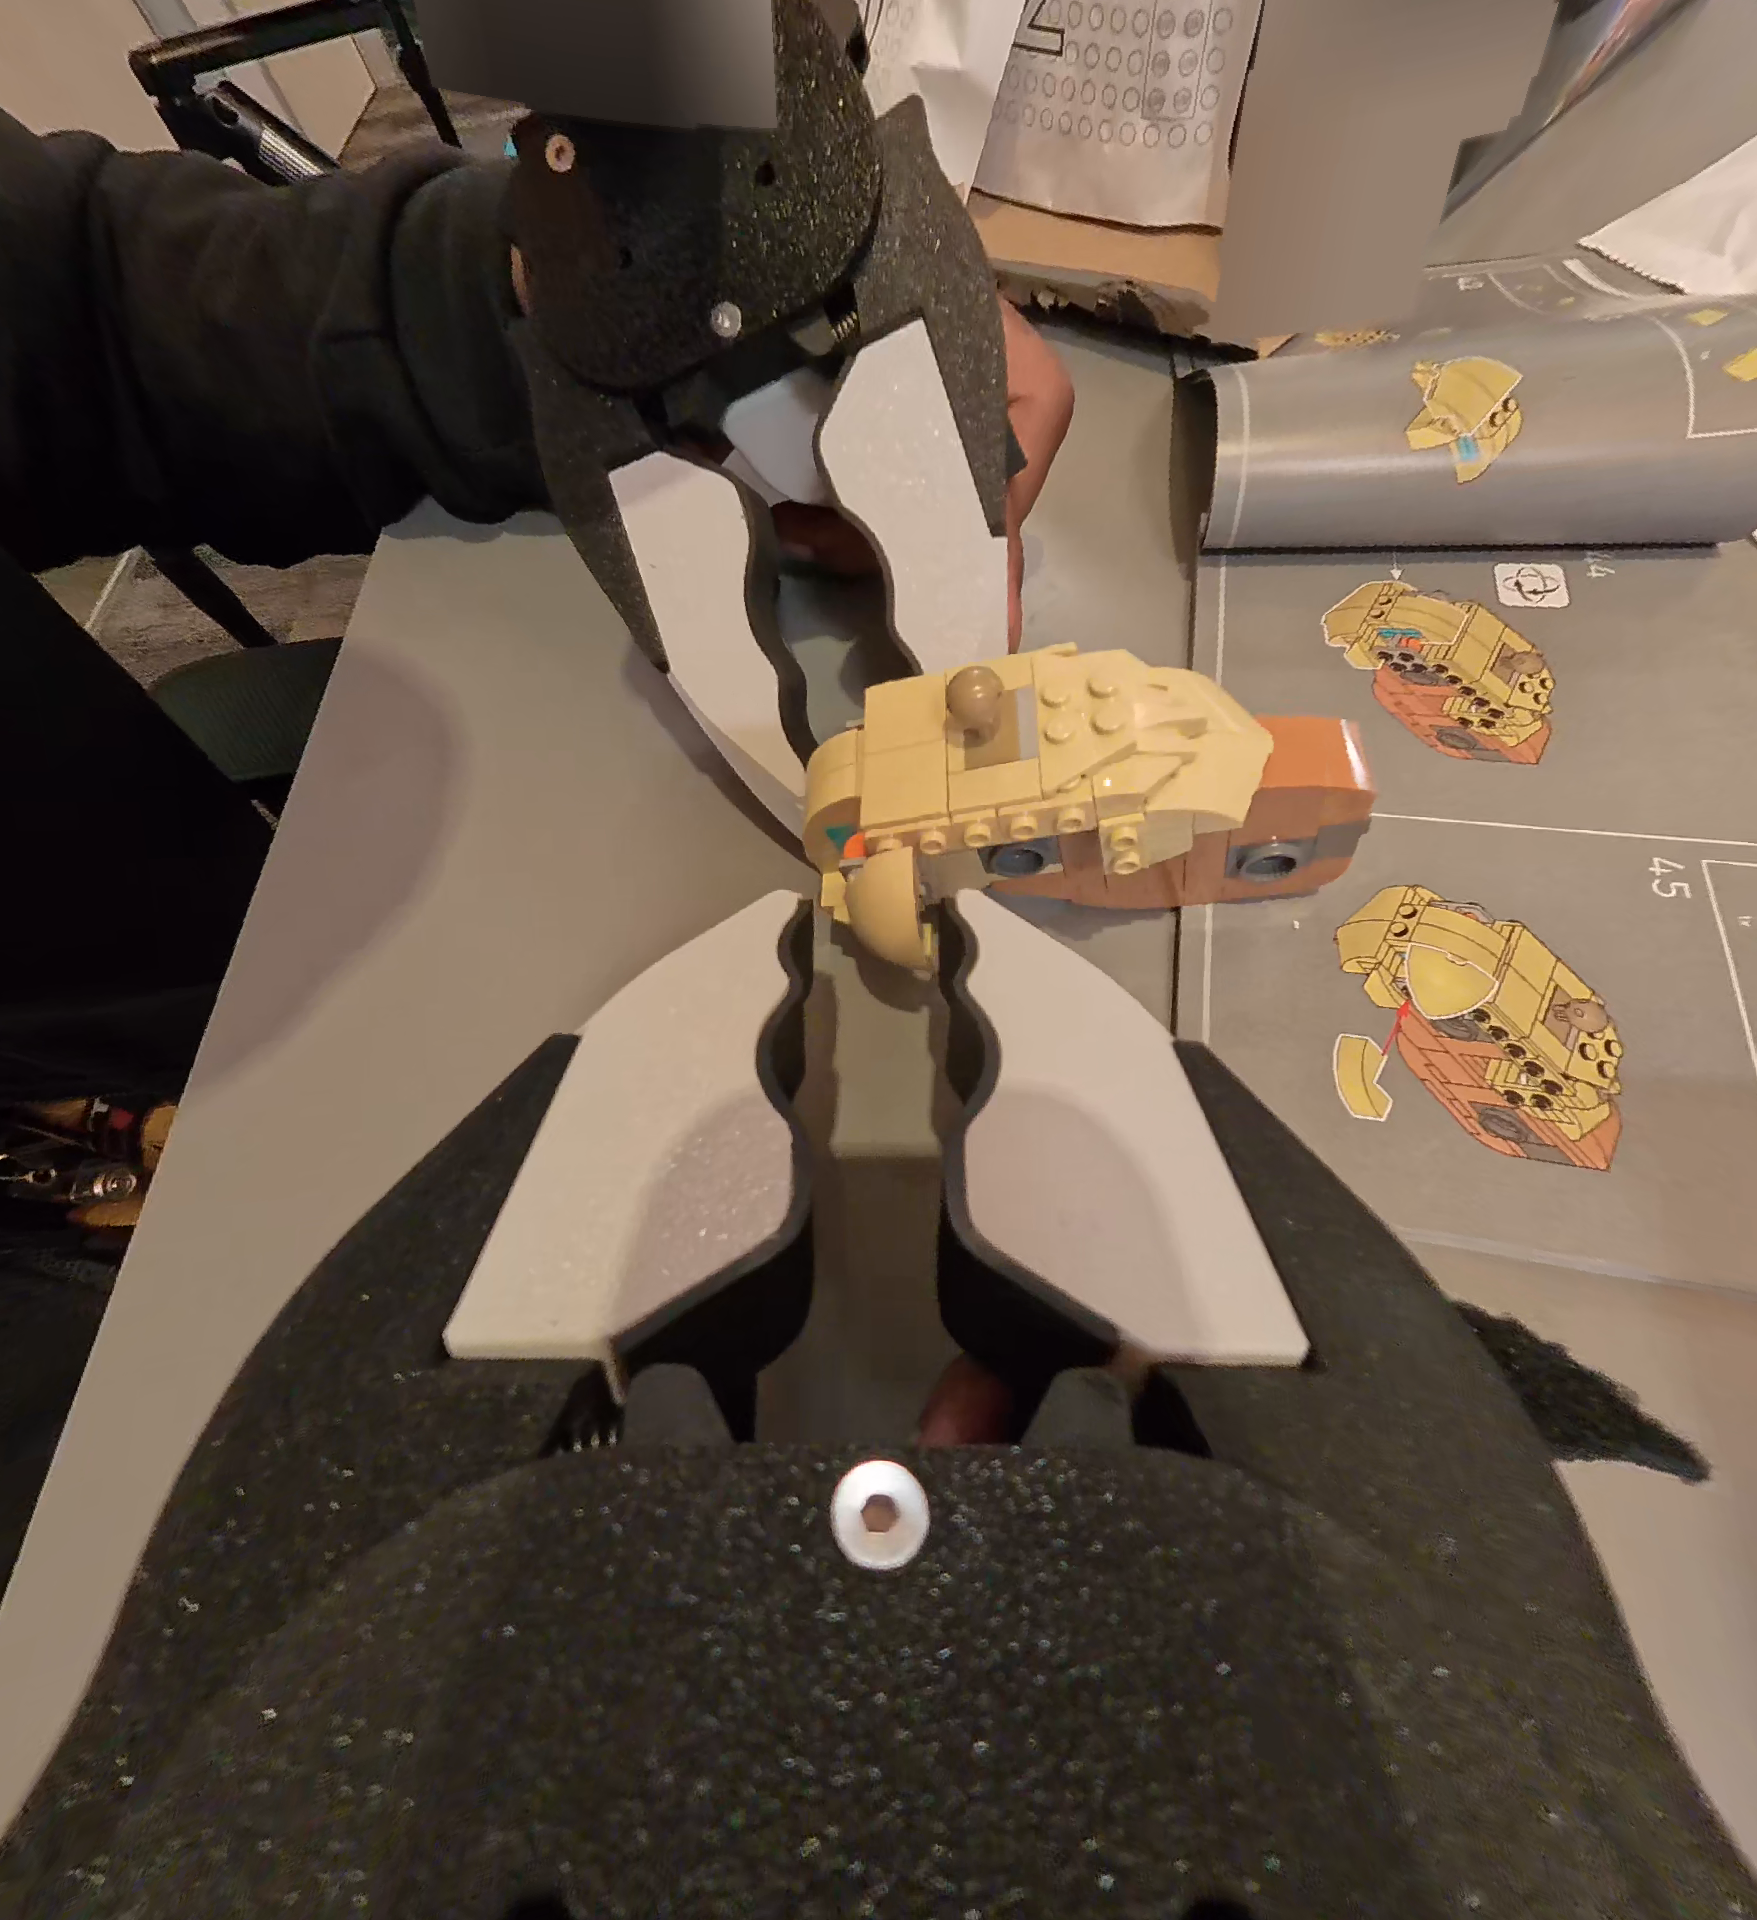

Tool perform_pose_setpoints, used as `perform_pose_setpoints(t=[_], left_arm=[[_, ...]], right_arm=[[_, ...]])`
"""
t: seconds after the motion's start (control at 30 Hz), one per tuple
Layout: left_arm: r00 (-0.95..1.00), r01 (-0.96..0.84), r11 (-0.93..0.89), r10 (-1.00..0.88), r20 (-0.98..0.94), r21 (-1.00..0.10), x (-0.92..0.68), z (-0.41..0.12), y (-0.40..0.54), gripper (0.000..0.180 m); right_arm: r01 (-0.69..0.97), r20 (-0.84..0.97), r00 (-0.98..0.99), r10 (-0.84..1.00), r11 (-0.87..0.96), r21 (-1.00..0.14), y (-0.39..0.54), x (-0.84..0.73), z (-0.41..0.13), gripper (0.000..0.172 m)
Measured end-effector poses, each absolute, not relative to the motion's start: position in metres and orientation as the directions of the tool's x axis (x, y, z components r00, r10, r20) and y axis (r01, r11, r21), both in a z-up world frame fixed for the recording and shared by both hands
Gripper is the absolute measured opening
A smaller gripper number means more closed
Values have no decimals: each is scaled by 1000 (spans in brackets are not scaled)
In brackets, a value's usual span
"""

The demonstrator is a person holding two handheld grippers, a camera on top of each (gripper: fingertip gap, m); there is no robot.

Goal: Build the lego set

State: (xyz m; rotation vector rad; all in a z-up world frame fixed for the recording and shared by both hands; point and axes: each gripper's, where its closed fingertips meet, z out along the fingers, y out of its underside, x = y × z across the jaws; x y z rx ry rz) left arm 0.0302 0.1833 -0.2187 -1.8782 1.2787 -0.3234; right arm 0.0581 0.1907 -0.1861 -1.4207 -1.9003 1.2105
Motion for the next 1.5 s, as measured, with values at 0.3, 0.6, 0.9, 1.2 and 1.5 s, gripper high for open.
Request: perform_pose_setpoints(t=[0.3, 0.6, 0.9, 1.2, 1.5], left_arm=[[452, -653, -147, -862, -227, -743, 29, -219, 183, 28], [453, -659, -144, -859, -238, -738, 30, -219, 184, 29], [462, -657, -159, -857, -227, -737, 31, -220, 184, 28], [458, -702, -137, -839, -295, -699, 28, -219, 187, 28], [470, -717, -181, -838, -275, -673, 28, -224, 186, 28]], right_arm=[[503, -113, -340, 933, 79, -861, 196, 60, -189, 19], [475, -68, -347, 935, 113, -873, 195, 58, -188, 10], [462, -81, -359, 930, 102, -881, 194, 58, -187, 10], [496, -147, -322, 935, 34, -868, 196, 56, -187, 10], [457, -66, -359, 931, 114, -882, 187, 54, -181, 9]])
